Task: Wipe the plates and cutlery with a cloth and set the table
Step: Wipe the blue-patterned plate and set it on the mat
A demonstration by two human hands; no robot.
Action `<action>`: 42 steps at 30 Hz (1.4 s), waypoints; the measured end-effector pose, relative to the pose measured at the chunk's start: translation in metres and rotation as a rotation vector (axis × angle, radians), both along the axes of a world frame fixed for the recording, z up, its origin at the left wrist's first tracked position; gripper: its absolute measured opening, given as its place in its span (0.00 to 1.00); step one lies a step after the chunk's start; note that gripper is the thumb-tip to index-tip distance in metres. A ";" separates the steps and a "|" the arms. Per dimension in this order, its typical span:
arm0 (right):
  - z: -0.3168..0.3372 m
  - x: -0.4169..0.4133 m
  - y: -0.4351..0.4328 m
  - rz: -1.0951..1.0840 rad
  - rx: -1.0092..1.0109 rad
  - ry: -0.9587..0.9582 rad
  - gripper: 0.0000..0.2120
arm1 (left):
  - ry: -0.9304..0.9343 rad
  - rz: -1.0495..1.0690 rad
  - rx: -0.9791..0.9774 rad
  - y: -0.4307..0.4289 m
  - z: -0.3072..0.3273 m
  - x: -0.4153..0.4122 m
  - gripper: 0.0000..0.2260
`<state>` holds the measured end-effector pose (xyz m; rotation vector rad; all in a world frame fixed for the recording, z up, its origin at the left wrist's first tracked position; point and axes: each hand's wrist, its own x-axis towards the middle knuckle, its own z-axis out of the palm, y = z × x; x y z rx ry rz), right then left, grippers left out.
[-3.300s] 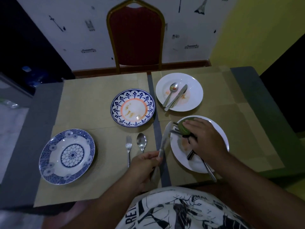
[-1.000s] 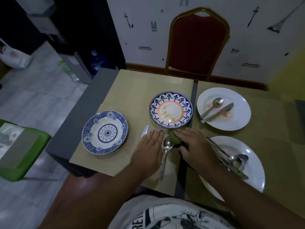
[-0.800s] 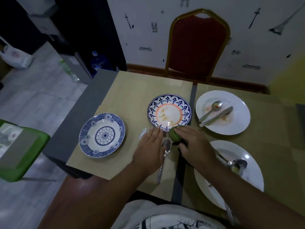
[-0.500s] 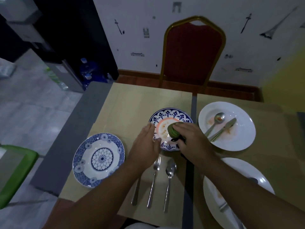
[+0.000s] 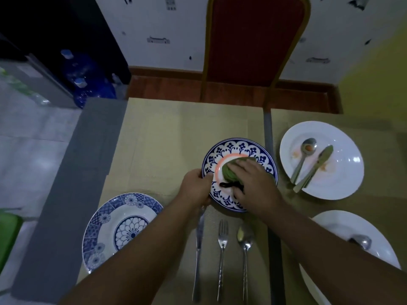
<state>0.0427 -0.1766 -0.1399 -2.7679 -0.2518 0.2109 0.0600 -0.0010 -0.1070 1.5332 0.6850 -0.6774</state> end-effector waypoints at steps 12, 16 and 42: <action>0.034 -0.048 0.028 0.174 0.130 -0.059 0.29 | -0.145 -0.011 0.062 0.009 0.025 -0.041 0.09; 0.057 -0.062 0.035 0.293 0.201 -0.148 0.25 | -0.202 0.080 0.029 0.010 0.042 -0.095 0.10; 0.148 -0.143 -0.016 0.426 -0.037 0.308 0.54 | -0.228 0.088 -0.090 0.031 0.076 -0.193 0.10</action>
